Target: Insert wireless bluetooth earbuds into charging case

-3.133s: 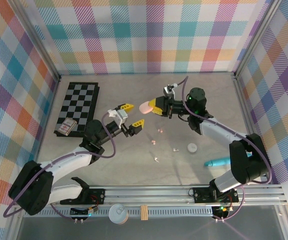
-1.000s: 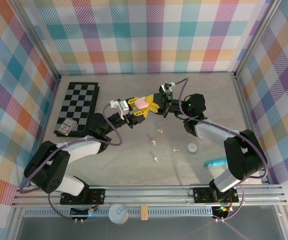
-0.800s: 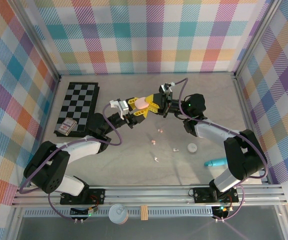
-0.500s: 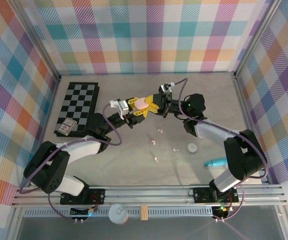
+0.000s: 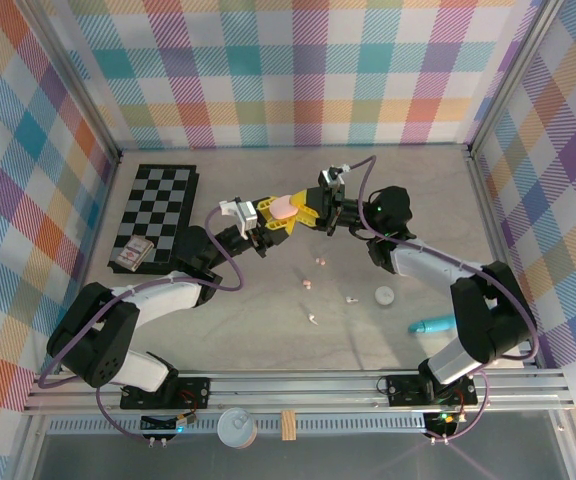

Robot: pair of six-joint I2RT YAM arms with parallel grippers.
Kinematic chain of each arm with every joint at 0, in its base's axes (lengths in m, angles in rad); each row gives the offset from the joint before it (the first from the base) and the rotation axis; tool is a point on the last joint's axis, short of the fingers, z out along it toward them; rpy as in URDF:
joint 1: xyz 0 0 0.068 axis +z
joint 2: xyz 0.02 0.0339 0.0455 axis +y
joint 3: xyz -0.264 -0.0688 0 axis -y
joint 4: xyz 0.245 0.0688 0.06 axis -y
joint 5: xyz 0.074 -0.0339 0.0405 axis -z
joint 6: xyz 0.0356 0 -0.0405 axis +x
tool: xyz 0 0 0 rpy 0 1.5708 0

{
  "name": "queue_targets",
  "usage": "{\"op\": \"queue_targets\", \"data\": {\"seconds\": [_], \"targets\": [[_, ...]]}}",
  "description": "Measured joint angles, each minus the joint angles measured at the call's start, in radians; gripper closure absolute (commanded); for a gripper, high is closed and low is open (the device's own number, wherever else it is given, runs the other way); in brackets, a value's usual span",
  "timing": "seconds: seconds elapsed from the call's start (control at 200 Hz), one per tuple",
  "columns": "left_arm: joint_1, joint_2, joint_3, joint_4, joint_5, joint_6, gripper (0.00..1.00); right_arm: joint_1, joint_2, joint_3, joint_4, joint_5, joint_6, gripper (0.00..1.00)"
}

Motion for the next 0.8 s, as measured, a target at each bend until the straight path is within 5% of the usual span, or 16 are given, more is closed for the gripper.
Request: {"op": "queue_targets", "data": {"seconds": [0.305, 0.55, 0.8], "targets": [[-0.001, -0.030, -0.004, 0.003, 0.026, 0.001, 0.72, -0.009, -0.122, 0.000, -0.323, 0.054, -0.246, 0.14], [-0.001, -0.044, -0.034, -0.033, 0.053, 0.016, 0.72, -0.077, -0.289, -0.006, -0.612, 0.118, -0.569, 0.03], [-0.001, -0.074, -0.037, -0.174, 0.130, 0.050, 0.72, -0.077, -0.502, -0.005, -1.001, 0.239, -1.172, 0.01]]}}
